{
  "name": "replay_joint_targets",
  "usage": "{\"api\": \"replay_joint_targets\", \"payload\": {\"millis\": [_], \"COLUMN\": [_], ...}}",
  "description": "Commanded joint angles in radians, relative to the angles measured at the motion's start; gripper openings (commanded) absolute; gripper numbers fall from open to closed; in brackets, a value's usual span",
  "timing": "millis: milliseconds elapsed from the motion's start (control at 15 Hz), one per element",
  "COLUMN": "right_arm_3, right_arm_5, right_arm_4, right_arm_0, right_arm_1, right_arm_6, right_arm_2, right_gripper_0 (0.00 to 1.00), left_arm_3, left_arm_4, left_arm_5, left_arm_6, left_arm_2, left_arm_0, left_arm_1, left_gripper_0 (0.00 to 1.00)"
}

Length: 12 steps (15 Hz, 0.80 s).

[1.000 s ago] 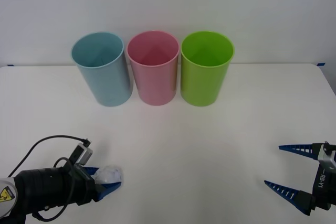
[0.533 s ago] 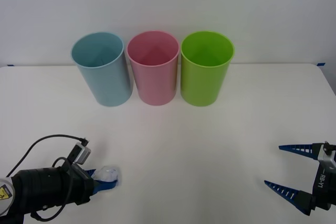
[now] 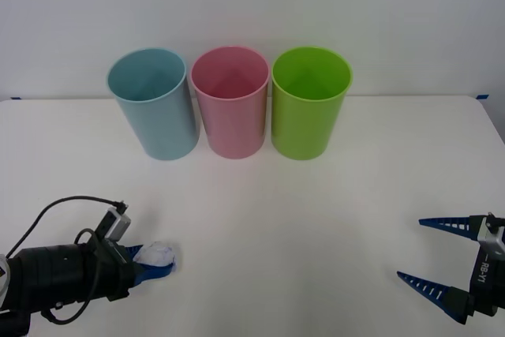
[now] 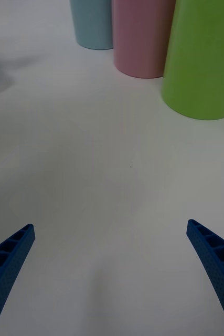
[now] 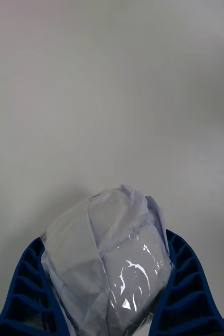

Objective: Put cans in the blue bin and PET bottles in the pink bin and trash in the green bin.

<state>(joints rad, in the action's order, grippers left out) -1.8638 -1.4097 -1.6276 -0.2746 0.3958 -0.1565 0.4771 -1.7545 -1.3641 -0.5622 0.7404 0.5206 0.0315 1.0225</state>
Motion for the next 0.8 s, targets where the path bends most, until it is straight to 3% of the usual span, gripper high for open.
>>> {"api": "replay_joint_targets", "payload": {"millis": [67, 800], "right_arm_3": [0.0, 0.0], "right_arm_5": [0.0, 0.0], "right_arm_4": [0.0, 0.0], "right_arm_0": [0.0, 0.0], "right_arm_1": [0.0, 0.0], "right_arm_6": [0.0, 0.0], "right_arm_2": [0.0, 0.0], "right_gripper_0": [1.0, 1.0], "left_arm_3": [0.055, 0.115], "left_arm_4": [0.033, -0.004], "left_arm_5": [-0.128, -0.594], "left_arm_6": [-0.119, -0.457], "left_arm_2": [-0.136, -0.613], "left_arm_0": [0.044, 0.125], "left_arm_1": [-0.099, -0.429], "left_gripper_0": [0.0, 0.0]}}
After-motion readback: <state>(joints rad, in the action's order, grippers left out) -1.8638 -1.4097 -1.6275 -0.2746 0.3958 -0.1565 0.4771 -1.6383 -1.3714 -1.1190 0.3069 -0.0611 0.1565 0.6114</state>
